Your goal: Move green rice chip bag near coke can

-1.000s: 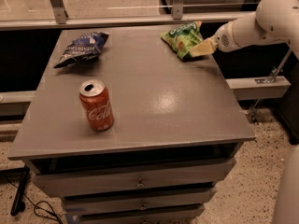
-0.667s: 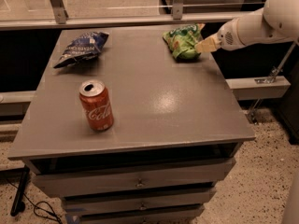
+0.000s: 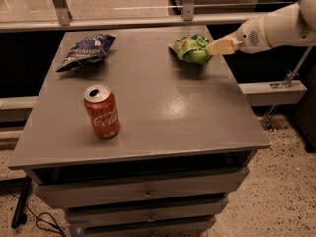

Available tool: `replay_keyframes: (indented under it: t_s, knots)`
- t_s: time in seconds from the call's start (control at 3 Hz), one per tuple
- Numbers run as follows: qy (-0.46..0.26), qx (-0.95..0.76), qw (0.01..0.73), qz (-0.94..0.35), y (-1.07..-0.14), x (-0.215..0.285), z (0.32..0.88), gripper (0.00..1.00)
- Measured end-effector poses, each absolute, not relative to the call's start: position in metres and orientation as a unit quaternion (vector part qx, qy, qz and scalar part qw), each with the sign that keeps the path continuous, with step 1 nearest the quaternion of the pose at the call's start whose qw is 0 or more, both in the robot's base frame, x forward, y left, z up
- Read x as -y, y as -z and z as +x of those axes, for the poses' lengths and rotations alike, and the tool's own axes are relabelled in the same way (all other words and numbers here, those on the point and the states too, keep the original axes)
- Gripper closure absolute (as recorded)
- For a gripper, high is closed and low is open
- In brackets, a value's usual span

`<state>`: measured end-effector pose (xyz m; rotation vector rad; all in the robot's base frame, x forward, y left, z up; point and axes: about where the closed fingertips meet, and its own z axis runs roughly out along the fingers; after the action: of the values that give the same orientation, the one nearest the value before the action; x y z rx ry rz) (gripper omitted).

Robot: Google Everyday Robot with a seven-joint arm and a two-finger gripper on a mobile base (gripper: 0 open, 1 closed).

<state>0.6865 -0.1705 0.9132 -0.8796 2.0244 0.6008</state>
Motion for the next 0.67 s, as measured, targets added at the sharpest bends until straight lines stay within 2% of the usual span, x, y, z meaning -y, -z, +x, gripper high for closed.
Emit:
replay_keyframes:
  t_s: [0.67]
  knots:
    - [-0.358, -0.775, 0.336, -0.398, -0.91, 0.14, 0.571, 1.0]
